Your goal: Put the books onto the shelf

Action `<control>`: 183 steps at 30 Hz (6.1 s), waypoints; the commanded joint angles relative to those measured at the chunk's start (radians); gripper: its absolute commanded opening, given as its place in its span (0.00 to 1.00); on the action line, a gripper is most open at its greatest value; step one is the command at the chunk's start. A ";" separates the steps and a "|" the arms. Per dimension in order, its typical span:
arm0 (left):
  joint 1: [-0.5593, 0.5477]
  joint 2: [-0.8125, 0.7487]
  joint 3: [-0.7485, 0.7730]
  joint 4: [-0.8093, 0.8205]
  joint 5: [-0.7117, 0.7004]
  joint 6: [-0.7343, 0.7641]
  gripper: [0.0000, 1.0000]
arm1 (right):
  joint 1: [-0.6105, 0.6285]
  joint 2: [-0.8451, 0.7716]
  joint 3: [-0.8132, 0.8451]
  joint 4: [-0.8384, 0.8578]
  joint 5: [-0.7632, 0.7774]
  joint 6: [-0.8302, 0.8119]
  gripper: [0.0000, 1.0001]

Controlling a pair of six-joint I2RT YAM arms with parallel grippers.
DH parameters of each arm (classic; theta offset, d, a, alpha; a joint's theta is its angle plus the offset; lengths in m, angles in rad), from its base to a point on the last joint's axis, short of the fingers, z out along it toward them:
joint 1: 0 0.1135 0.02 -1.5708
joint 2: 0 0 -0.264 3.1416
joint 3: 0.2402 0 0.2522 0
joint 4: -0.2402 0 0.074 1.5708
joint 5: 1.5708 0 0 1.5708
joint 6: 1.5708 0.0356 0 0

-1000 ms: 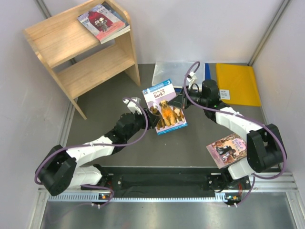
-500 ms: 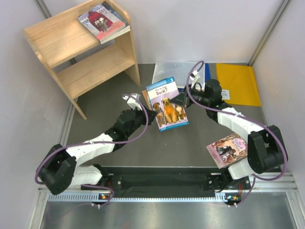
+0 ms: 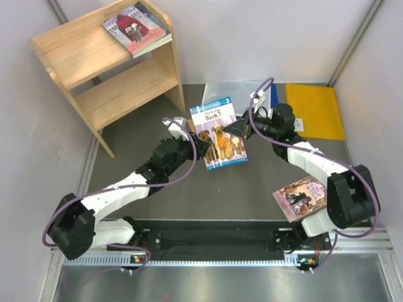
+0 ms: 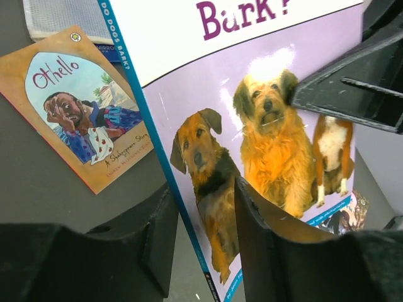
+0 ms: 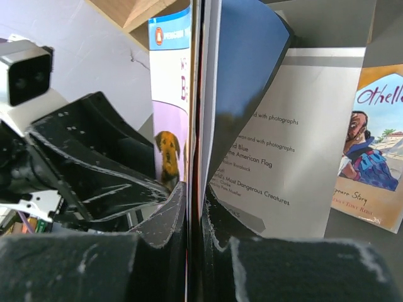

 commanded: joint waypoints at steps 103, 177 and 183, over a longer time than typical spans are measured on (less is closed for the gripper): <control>1.033 0.614 1.438 -0.308 0.967 -0.826 0.00 | 0.042 -0.022 -0.266 0.041 0.072 -0.124 0.87; 0.936 0.250 1.262 -0.825 0.297 -0.040 0.99 | 0.094 0.019 -0.295 0.125 0.063 -0.078 0.87; 0.938 0.265 1.351 -0.963 0.148 0.026 0.84 | 0.093 0.042 -0.301 0.164 0.052 -0.061 0.87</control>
